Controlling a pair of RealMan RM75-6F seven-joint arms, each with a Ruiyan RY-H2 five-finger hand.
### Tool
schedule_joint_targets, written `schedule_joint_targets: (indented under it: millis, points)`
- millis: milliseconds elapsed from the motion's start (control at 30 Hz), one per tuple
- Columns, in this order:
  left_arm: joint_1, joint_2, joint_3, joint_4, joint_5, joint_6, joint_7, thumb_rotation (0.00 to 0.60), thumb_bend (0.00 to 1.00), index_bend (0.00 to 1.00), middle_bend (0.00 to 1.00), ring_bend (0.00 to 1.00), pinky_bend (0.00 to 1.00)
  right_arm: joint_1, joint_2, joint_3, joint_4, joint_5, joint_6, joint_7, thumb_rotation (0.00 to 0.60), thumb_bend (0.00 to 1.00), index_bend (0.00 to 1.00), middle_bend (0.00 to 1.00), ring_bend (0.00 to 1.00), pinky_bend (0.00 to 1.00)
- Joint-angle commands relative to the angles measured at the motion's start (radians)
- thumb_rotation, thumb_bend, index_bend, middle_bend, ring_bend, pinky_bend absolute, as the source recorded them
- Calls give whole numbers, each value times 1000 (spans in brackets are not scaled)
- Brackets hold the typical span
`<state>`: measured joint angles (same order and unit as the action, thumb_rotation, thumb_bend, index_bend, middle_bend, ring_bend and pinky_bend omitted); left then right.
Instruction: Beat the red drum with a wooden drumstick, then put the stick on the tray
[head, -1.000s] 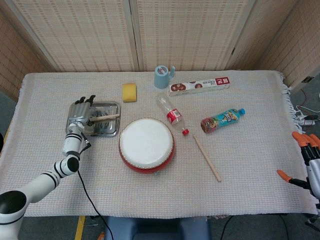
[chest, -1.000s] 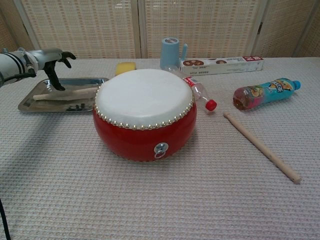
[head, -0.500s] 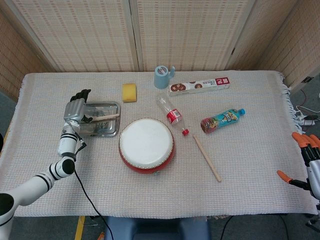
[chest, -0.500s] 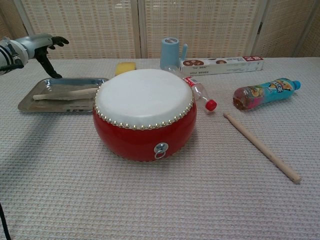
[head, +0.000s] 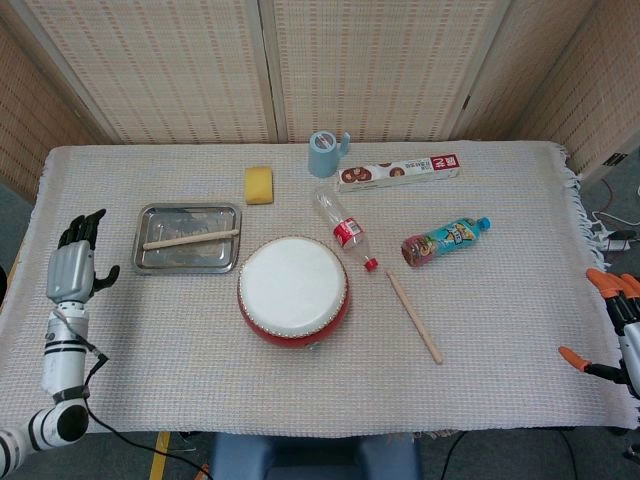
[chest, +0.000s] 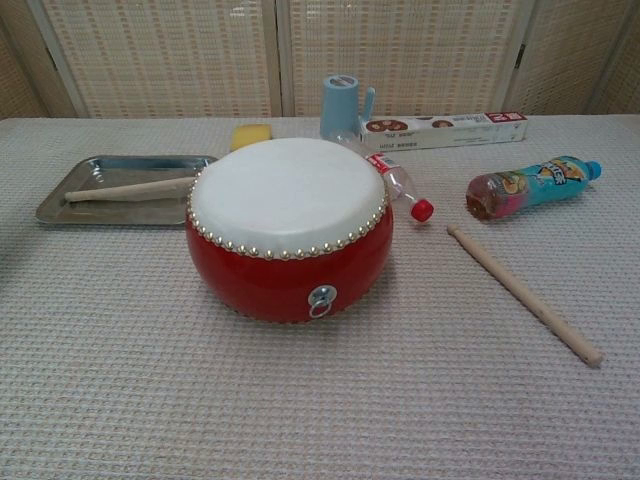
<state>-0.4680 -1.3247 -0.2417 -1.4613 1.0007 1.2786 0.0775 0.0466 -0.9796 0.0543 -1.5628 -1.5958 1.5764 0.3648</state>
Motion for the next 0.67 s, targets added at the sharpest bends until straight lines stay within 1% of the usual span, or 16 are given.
schedule_joint_targets:
  millis: [33,167,300,433,500,667]
  points:
    - [106,61,83,-82,89,101,-32,600,273,103,100,38,120,3,-5,-6,5,-3,-8,8,600,111,47,87,47,67]
    - [199,96,152,-157,151,187,-23,600,273,105,99,38,113,5,-20,-19,11,-8,-26,12,600,111,56,87,39,64]
    - [268,116,195,-209,218,270,-13,600,274,104,100,39,109,1,-43,-23,21,-7,-25,-5,600,111,56,87,32,60]
    - [321,123,215,-236,274,346,13,600,273,104,99,38,107,-11,-77,-21,31,18,-20,-78,600,111,56,87,32,57]
    - [337,124,220,-243,297,369,23,600,274,105,99,38,105,-15,-84,-21,29,26,-21,-82,600,111,56,87,32,57]
    - [359,132,227,-259,332,375,34,600,274,108,99,38,101,-13,-88,-21,30,30,-31,-81,600,110,56,87,32,57]
